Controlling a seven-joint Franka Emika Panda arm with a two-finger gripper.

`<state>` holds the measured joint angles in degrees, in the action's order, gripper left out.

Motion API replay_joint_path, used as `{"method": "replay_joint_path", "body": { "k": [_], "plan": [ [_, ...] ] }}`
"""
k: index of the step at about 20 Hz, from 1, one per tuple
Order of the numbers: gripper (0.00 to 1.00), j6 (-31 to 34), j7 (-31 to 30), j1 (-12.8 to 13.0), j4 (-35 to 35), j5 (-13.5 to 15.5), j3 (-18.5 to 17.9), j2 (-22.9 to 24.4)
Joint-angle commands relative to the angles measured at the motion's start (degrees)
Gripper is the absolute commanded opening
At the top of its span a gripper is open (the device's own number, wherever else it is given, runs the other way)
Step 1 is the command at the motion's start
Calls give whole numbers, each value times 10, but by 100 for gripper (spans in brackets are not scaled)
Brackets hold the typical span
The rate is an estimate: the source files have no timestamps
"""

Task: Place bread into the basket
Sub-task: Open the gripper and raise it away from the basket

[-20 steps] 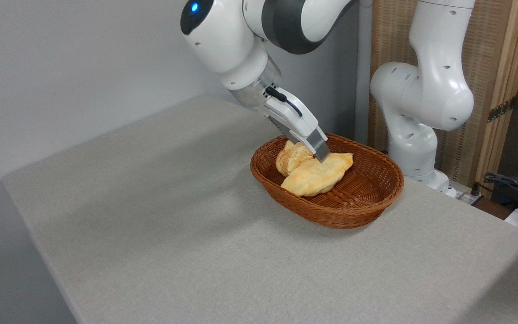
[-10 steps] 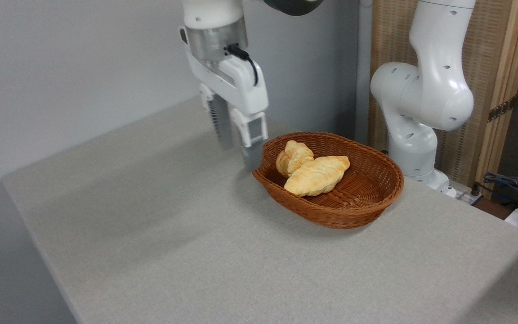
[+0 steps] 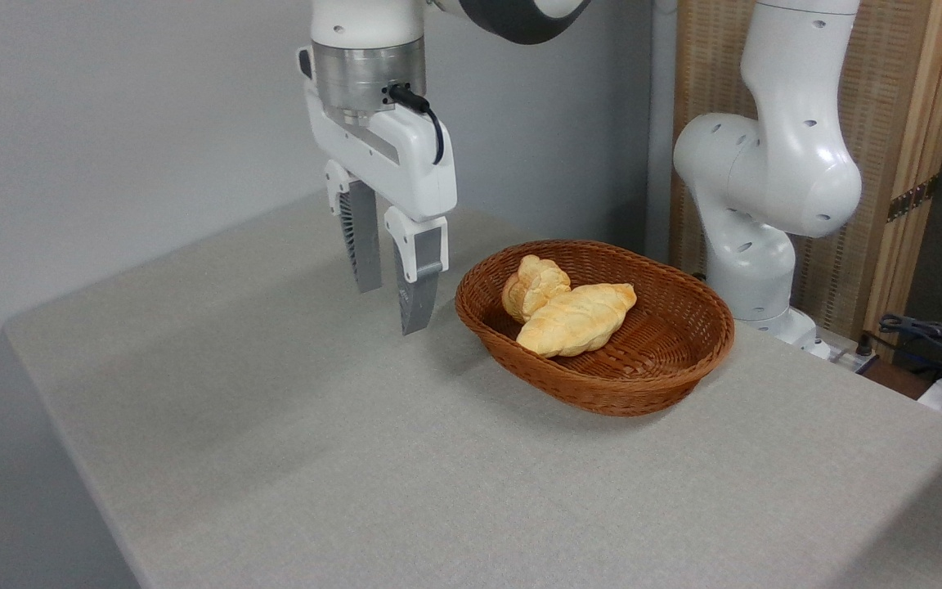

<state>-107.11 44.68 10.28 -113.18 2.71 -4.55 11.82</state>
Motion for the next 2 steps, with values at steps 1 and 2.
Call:
{"method": "replay_joint_path", "body": {
  "k": [1, 2],
  "plan": [
    [100, -4, -13, 2, 33, 8, -8, -29],
    [100, -4, -12, 1, 38, 9, -12, -33]
  ]
}}
